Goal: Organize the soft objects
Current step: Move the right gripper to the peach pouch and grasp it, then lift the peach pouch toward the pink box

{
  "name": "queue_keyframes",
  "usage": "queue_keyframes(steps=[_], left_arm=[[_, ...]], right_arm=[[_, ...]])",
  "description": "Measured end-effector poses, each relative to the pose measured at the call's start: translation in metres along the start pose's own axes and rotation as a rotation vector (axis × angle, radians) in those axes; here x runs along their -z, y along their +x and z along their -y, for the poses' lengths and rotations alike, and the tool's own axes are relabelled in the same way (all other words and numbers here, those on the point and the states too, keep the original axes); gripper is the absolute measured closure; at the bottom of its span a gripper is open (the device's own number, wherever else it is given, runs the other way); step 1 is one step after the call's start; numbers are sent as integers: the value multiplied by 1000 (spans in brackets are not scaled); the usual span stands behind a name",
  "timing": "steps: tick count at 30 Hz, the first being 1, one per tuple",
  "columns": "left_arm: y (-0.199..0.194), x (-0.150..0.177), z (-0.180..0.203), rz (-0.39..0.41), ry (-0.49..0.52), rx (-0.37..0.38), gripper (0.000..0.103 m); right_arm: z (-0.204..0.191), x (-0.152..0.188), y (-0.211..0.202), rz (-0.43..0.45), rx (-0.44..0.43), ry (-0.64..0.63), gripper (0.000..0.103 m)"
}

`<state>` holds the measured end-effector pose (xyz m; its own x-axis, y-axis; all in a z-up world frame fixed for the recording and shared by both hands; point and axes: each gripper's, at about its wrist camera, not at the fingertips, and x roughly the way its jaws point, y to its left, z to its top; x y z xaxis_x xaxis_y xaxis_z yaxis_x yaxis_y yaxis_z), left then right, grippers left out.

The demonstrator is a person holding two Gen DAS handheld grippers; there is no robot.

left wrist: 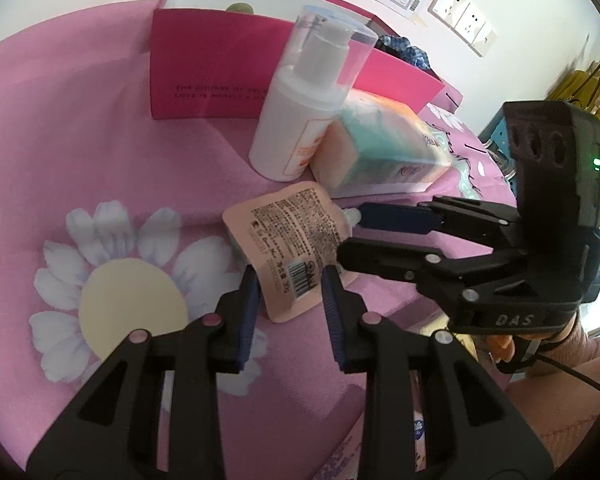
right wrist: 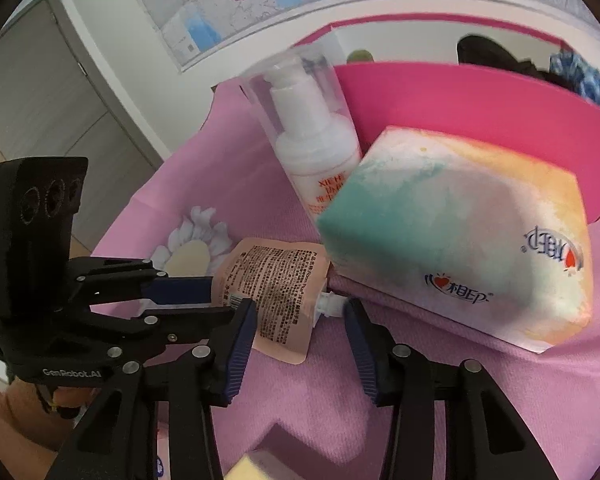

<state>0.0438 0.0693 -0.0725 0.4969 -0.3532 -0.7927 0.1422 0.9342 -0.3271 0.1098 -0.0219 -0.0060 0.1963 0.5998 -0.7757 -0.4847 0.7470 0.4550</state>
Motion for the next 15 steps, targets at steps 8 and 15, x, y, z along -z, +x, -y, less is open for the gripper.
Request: queue_keyframes(steps=[8, 15], left_arm=[[-5, 2, 0, 7, -7, 17, 70], [-19, 6, 3, 29, 1, 26, 70]], right_arm=[[-16, -1, -15, 42, 44, -75, 57], [-20, -2, -28, 78, 41, -84, 57]])
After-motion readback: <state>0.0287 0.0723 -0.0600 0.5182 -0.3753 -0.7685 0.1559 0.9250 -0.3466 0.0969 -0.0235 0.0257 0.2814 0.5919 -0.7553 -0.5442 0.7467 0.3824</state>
